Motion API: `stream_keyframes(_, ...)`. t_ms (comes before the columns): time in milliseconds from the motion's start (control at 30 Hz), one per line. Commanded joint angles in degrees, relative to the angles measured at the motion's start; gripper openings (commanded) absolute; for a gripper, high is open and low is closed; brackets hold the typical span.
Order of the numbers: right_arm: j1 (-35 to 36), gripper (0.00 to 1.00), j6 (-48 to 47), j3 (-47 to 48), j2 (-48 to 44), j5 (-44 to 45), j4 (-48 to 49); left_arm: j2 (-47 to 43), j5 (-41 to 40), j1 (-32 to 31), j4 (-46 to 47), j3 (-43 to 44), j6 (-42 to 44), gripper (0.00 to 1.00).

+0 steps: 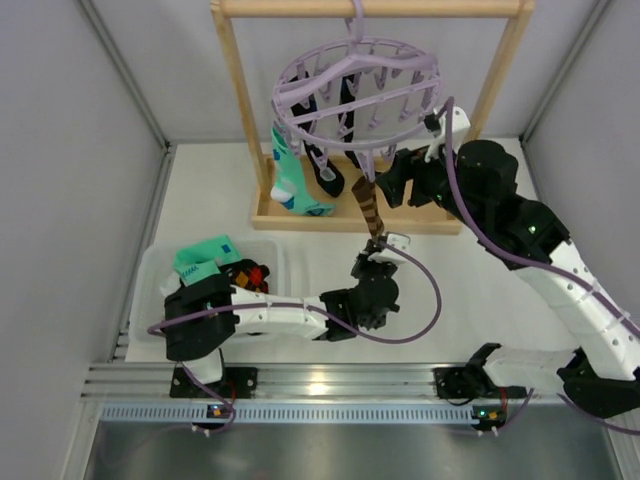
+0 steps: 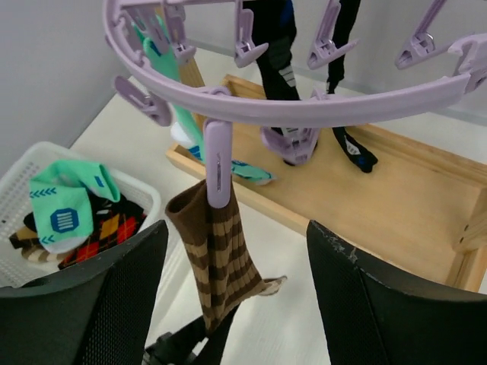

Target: Remove the socks clipped to the hanger

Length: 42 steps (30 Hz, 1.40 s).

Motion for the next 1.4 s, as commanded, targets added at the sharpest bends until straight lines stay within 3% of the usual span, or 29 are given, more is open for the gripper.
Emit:
stream_keyframes(0, 0.2, 0.7, -1.2, 4.6, 2.0, 4.5, -2.1, 2.5, -4.9, -0.9, 1.3, 3.8, 4.7, 0.0)
stream_keyframes(167, 3.4, 0.69, -3.4, 10.0, 8.0, 12.5, -5.3, 3.9, -3.5, -1.5, 1.3, 5.3, 5.6, 0.0)
stream_keyframes(467, 15.5, 0.7, -8.1, 21.1, 19.2, 38.4, -12.0, 5.2, -1.3, -1.8, 1.4, 7.8, 6.0, 0.0)
stream_keyframes(867, 19.9, 0.7, -13.5, 24.9, 28.2, 57.6, -11.3, 6.3, -0.2, -3.3, 1.4, 11.1, 7.8, 0.0)
stream_keyframes(1100, 19.7, 0.62, -18.3, 17.6, 27.0, 61.7, -1.9, 5.9, 0.5, -3.8, 1.4, 11.8, 8.1, 0.0)
stream_keyframes(1367, 19.0, 0.53, -21.5, 15.8, 28.3, 63.4, 3.7, 5.8, 1.5, -4.3, 1.4, 11.9, 7.7, 0.0)
